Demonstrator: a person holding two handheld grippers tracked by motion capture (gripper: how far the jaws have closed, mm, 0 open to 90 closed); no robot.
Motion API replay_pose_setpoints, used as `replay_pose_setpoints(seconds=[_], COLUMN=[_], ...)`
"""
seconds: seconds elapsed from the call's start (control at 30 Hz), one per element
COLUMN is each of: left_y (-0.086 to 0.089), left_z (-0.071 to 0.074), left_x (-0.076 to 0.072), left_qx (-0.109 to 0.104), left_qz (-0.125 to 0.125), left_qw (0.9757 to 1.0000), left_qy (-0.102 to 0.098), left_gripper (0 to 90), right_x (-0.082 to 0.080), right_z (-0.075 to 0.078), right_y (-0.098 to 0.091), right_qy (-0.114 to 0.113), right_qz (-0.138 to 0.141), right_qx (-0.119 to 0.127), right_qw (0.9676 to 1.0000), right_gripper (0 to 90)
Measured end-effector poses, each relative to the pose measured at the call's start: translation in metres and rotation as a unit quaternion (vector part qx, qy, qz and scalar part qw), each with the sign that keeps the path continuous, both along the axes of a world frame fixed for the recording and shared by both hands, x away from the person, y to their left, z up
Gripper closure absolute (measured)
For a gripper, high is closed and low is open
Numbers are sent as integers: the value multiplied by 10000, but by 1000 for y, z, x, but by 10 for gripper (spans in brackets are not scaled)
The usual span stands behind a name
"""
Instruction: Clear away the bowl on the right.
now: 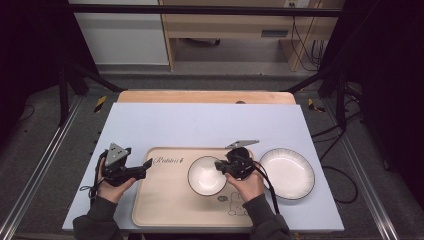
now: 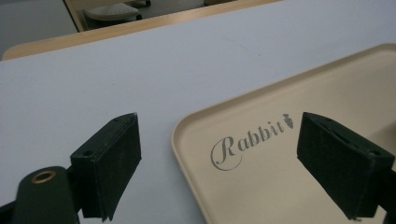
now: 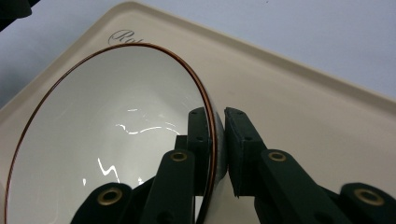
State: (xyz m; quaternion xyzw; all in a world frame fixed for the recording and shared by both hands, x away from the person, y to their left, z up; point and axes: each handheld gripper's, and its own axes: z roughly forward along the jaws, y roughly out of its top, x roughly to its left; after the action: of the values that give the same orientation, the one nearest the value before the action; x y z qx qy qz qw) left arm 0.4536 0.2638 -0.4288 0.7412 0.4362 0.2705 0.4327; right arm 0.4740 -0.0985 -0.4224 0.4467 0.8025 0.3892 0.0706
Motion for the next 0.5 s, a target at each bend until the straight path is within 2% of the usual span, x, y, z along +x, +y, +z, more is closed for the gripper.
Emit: replay_pose_setpoints(seconds=[0.5], left_y=[0], left_z=[0], left_x=[0], left_qx=[4], left_qz=[-6], left_qw=[10000], left_qy=[4], left_gripper=[134], right_x=[3], right_z=[-10], right_y=[11], right_qy=[142], right_qz=[122], right_qx=[-61], right_qw=[9998], right_gripper=[806])
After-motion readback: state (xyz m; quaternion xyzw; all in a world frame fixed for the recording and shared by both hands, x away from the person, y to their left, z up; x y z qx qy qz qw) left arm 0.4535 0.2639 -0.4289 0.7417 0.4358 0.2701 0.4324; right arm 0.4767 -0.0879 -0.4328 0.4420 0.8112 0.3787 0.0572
